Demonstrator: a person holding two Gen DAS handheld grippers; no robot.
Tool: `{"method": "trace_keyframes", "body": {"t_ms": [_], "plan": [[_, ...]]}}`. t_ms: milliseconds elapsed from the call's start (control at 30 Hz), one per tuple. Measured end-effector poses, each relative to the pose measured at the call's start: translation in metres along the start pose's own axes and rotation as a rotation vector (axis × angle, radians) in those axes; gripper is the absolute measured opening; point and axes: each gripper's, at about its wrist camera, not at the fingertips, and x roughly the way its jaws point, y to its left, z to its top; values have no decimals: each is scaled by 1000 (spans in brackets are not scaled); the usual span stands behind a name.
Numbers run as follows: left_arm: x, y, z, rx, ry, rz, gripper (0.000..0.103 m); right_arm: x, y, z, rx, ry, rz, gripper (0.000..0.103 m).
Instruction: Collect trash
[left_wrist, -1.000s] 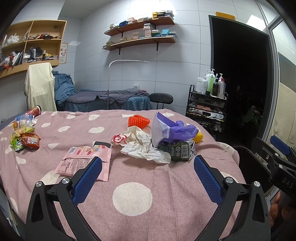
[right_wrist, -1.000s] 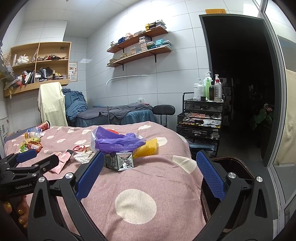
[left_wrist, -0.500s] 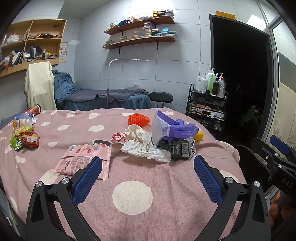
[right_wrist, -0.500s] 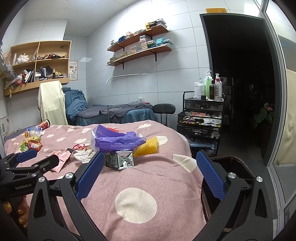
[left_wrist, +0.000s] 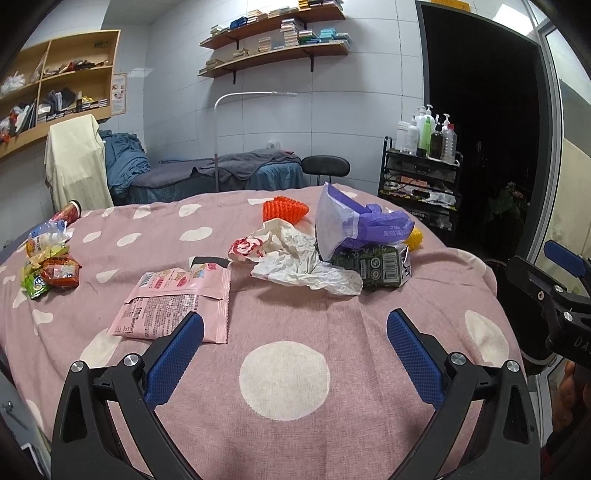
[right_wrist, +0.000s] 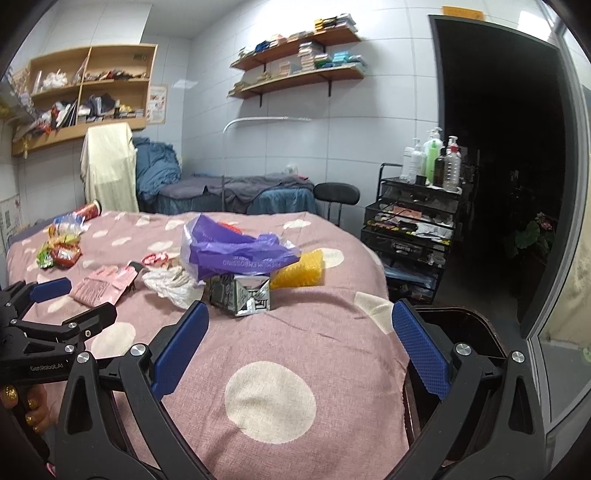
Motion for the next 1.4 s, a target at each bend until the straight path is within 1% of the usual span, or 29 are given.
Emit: {"method": "trace_keyframes", "body": {"t_ms": [100, 200, 233, 300, 467, 633, 733, 833, 867, 900, 933, 1000, 1100, 1233, 1333, 1400], "plan": [[4, 3, 0, 11, 21, -9, 98, 14, 9, 6, -44, 35, 35, 98], [10, 5, 1, 19, 50, -19, 98, 33, 22, 14, -114, 71, 68, 98], [13, 7, 2, 16, 65, -32, 98, 38, 26, 17, -133, 82, 84, 98], [17, 11, 2, 0, 87, -55, 98, 51, 35, 23, -175, 94, 117, 98], [29, 24, 6, -59, 143, -105, 98, 78, 53, 39, -275, 100, 150, 98], [35, 28, 7, -65, 170, -111, 98, 109, 65, 52, -335, 121, 195, 98], [38, 30, 8, -64, 181, -107, 98, 124, 76, 55, -398, 126, 203, 96], [43, 32, 8, -70, 197, -114, 98, 134, 85, 56, -460, 122, 219, 91], [45, 32, 8, -74, 204, -119, 98, 137, 88, 56, -480, 117, 218, 86], [48, 33, 8, -81, 212, -126, 98, 139, 91, 55, -496, 115, 217, 76], [50, 34, 8, -88, 220, -134, 98, 143, 94, 54, -516, 119, 219, 70], [54, 35, 9, -111, 237, -155, 97, 147, 97, 53, -539, 130, 227, 37], [62, 36, 13, -138, 254, -187, 96, 146, 96, 54, -541, 117, 235, 26], [76, 33, 18, -163, 286, -217, 92, 137, 91, 63, -505, 87, 258, 22], [90, 32, 23, -208, 317, -257, 88, 128, 84, 72, -455, 63, 272, 21], [99, 30, 27, -227, 328, -266, 87, 122, 77, 79, -422, 49, 274, 21]]}}
